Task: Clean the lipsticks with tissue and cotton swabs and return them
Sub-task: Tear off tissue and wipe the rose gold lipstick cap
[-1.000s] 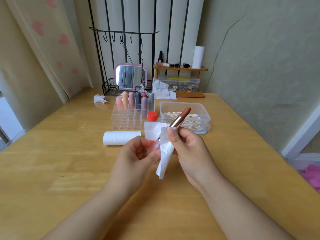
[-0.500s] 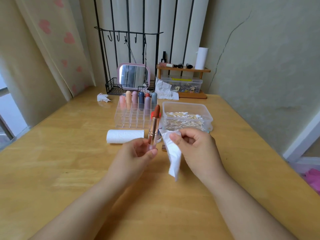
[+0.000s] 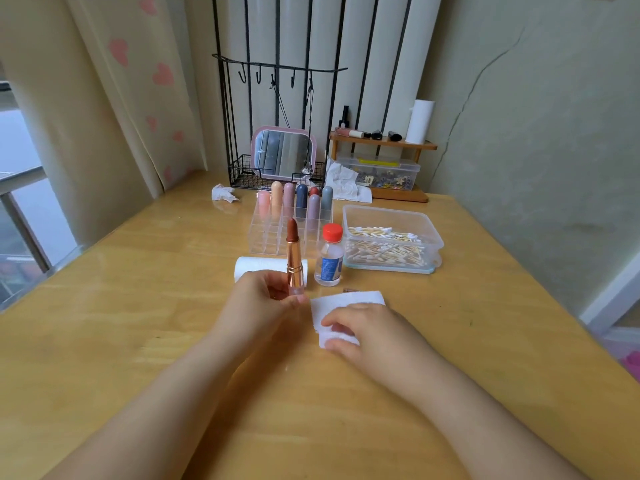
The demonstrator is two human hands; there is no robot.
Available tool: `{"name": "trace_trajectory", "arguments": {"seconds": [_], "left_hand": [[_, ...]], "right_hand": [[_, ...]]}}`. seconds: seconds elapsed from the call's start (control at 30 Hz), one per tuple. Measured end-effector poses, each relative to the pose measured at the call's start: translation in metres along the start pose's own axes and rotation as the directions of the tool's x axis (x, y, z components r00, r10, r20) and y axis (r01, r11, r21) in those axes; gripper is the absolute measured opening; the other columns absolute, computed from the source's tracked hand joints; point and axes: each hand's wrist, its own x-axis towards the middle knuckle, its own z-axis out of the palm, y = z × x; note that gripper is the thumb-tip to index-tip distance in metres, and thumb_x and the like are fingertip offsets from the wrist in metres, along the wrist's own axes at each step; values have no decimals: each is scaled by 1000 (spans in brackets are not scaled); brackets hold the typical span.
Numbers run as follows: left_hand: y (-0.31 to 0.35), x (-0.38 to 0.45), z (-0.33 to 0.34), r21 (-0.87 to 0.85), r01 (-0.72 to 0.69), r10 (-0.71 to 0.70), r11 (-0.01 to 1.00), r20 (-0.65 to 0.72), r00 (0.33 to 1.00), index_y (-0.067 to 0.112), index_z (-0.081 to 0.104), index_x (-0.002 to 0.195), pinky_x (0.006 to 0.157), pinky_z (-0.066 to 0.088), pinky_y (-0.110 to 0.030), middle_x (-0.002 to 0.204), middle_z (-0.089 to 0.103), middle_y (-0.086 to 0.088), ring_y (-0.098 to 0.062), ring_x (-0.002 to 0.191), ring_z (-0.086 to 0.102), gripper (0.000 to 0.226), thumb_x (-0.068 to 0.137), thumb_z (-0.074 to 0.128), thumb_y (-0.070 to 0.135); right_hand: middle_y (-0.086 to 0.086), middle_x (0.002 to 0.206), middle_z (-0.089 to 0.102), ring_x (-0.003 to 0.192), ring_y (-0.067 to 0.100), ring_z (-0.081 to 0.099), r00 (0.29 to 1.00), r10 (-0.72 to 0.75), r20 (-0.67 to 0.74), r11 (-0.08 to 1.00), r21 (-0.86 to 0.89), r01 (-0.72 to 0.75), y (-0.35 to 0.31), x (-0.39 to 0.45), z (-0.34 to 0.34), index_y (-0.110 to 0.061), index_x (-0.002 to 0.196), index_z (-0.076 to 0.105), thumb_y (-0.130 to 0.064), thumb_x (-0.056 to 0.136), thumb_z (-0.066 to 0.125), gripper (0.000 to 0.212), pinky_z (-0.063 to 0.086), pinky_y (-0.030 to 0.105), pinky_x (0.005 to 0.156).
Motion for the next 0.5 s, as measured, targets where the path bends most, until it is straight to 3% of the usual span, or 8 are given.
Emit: {"name": "trace_trajectory", "arguments": {"seconds": [0.1,0.2,0.33,0.4,0.5], "left_hand": [[-6,0,2,47,0,-1,999,18,1000,18,67,71,55,39,-14,64,64,5,0,53,50,15,78,75,7],[-11,-1,5,106,-13,8,994,49,999,18,67,72,55,38,-10,66,65,7,1,56,53,13,77,75,9],[-10,-2,6,192,-43,31,980,68,997,20,67,80,57,37,-6,70,64,11,0,61,54,12,78,74,10],[-10,-3,7,216,-43,30,975,62,998,23,65,78,55,36,-6,68,61,13,4,57,50,14,79,74,12],[-9,-3,6,245,-29,16,969,53,998,24,61,70,51,35,-10,59,54,12,2,50,46,18,78,75,16]], "right_hand": [[-12,106,64,94,0,55,992,71,100,987,136,-84,0,-2,-8,-28,112,65,-38,85,66,30,43,16,85],[-16,94,64,83,-3,57,977,144,157,959,220,-177,3,3,-19,-33,105,66,-40,82,69,24,47,17,79],[-12,92,62,74,3,54,978,191,-81,957,236,-167,9,26,-43,-26,113,63,-27,87,65,27,46,20,76],[-7,101,58,78,8,52,966,184,-183,972,179,-151,11,43,-56,-25,125,56,-24,90,62,36,45,22,78],[-1,128,50,89,10,45,974,113,-198,992,69,-101,14,68,-65,-24,139,44,-22,94,56,46,36,19,83]]}}
